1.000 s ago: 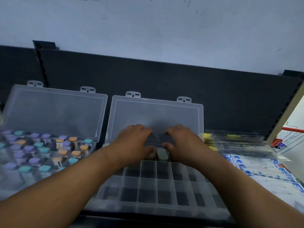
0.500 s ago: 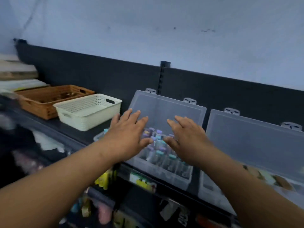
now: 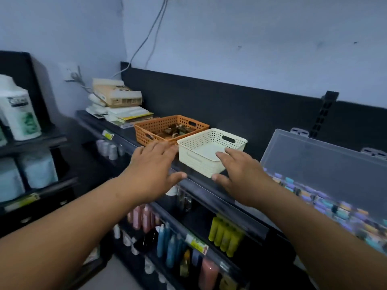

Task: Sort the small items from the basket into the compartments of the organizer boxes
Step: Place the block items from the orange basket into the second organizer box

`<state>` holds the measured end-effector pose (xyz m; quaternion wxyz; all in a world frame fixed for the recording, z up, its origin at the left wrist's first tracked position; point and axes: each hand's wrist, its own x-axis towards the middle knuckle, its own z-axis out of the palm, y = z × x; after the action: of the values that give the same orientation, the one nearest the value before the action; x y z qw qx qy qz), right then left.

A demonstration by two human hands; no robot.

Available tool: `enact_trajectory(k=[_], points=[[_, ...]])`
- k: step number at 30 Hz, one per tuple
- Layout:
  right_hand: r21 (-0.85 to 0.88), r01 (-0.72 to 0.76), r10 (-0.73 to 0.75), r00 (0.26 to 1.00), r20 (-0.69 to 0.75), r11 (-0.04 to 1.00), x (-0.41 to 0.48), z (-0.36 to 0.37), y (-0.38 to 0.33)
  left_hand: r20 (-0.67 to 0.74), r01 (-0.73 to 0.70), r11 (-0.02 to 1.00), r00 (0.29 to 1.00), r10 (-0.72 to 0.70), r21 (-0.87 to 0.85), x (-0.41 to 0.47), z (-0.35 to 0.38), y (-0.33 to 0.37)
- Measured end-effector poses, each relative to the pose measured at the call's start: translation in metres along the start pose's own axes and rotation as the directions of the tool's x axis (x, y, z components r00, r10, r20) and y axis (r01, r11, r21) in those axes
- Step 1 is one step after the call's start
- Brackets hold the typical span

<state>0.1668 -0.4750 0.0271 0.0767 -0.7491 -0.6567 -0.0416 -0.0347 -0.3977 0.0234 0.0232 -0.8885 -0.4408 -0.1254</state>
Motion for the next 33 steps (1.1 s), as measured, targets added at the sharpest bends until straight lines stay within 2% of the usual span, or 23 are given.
enact_trajectory(k=[5,12,17,20,29,33], points=[[0.016,0.049,-0.050,0.998,0.044,0.999,0.055,0.005,-0.022,0.001,0.060,0.998,0.998,-0.060,-0.021,0.029,0.005,-0.046],[0.088,0.091,-0.094,0.995,0.033,0.992,0.156,0.014,-0.013,-0.007,0.101,0.994,0.995,-0.101,-0.043,0.109,0.013,-0.089],[0.108,0.067,-0.073,0.996,0.047,0.992,0.233,0.018,-0.006,-0.064,0.093,0.995,0.993,-0.094,-0.023,0.171,0.022,-0.118],[0.125,0.015,-0.023,0.998,0.065,0.992,0.269,0.025,-0.004,-0.041,0.081,0.996,0.996,-0.083,-0.048,0.207,0.032,-0.133],[0.085,-0.131,0.120,0.984,0.131,0.988,0.354,0.058,0.003,0.082,-0.096,0.986,0.991,0.108,-0.134,0.327,0.070,-0.166],[0.052,-0.211,0.201,0.967,0.156,0.976,0.387,0.068,0.003,0.207,-0.245,0.953,0.938,0.279,-0.178,0.375,0.082,-0.176]])
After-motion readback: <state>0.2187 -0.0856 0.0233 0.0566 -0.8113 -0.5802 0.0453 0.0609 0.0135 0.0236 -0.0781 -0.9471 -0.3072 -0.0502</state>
